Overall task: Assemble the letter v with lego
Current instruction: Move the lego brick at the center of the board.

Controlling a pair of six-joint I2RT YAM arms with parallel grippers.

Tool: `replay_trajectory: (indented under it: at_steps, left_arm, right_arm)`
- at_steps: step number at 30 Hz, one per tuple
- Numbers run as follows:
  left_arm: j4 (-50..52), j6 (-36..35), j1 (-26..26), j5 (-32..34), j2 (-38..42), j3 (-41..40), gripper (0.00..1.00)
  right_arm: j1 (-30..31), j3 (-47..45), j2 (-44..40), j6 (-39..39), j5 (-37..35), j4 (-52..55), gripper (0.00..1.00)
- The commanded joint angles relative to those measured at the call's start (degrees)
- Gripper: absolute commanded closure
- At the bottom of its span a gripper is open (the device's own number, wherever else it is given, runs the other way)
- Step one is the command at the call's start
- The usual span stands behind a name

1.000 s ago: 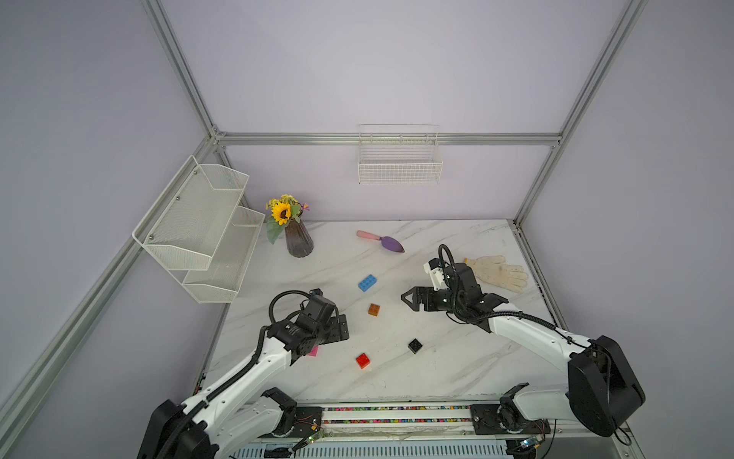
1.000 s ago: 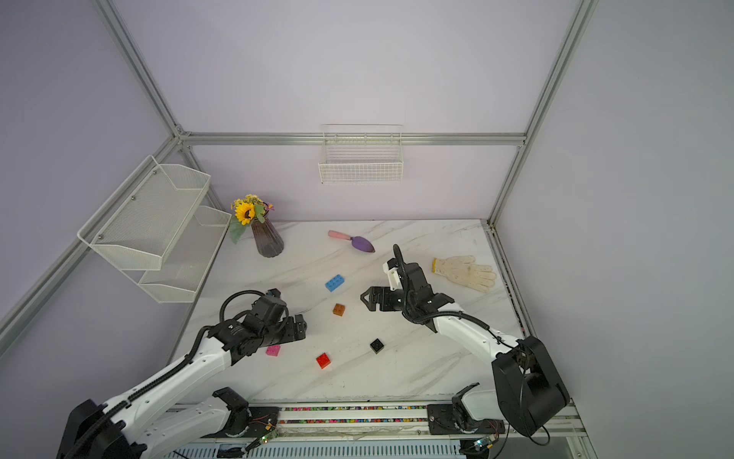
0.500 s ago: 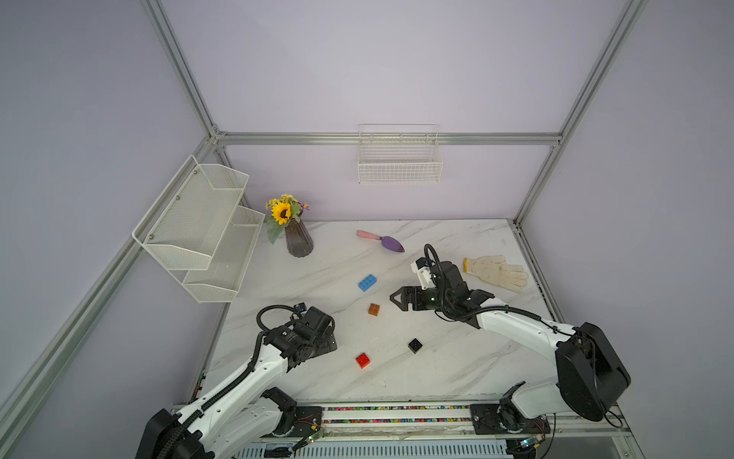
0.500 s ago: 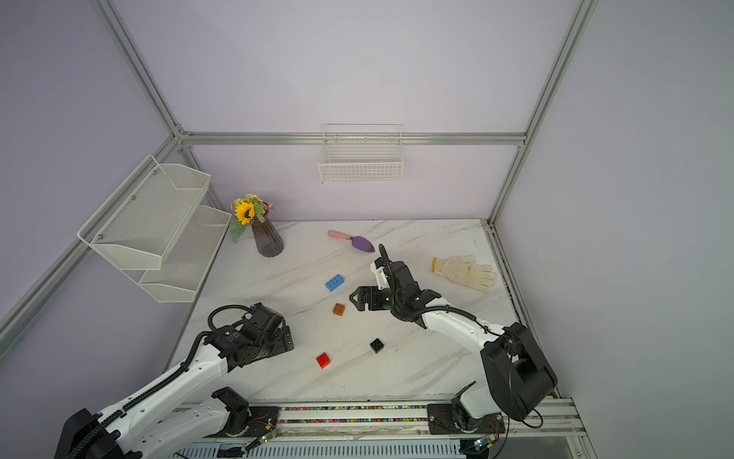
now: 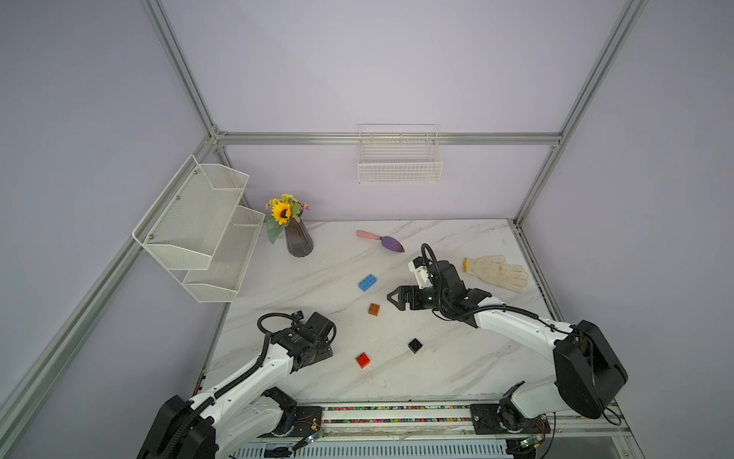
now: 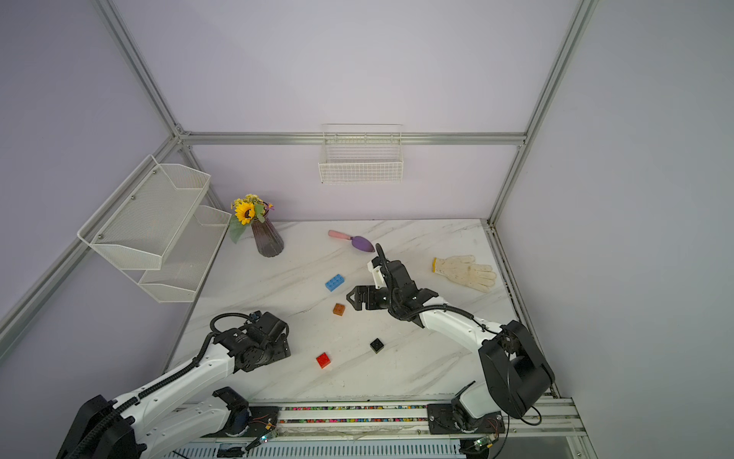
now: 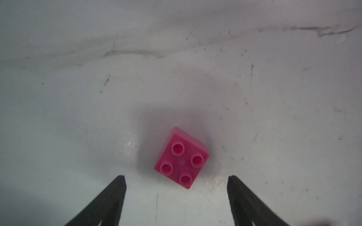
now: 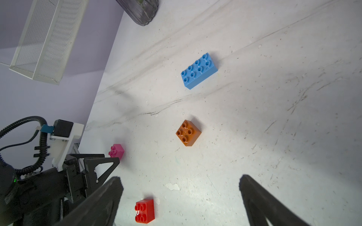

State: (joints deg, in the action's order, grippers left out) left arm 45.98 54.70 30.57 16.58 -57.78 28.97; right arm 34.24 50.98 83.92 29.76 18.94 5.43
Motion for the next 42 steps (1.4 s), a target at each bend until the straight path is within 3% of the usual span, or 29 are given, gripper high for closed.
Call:
replay_trajectory:
  at_steps: [1,4,15,28,30,35,42]
  left_arm:
    - [-3.67,1.90,0.11,0.82,-1.10,0.21,0.24]
    - [-4.99,1.90,0.04,0.56,-3.33,0.64,0.26]
    - [-9.46,1.56,0.02,-0.49,-11.21,0.99,0.50]
    - [-12.61,-2.67,-0.06,0.58,-22.29,7.84,0.54]
    - [-12.86,-4.09,-0.07,0.02,-25.61,9.39,0.50]
    - [-12.58,-9.83,-0.07,-2.48,-31.34,13.45,0.22]
    - [-9.46,-14.30,-0.68,-1.29,-33.28,16.58,0.20]
  right_arm:
    - [0.39,0.01,0.19,0.83,-0.44,-2.00,0.03]
    - [0.39,-0.34,-0.14,1.05,-0.44,-2.22,0.03]
    - [0.39,-1.21,-0.42,1.62,-0.10,-2.71,0.03]
    - [0.39,-2.77,-1.61,2.23,-0.32,-2.79,0.03]
    - [0.39,-3.07,-1.87,2.32,-0.35,-2.79,0.03]
    - [0.39,-3.61,-2.36,2.58,-0.65,-2.89,0.03]
    - [0.39,-3.61,-2.67,2.58,-0.92,-2.59,0.03]
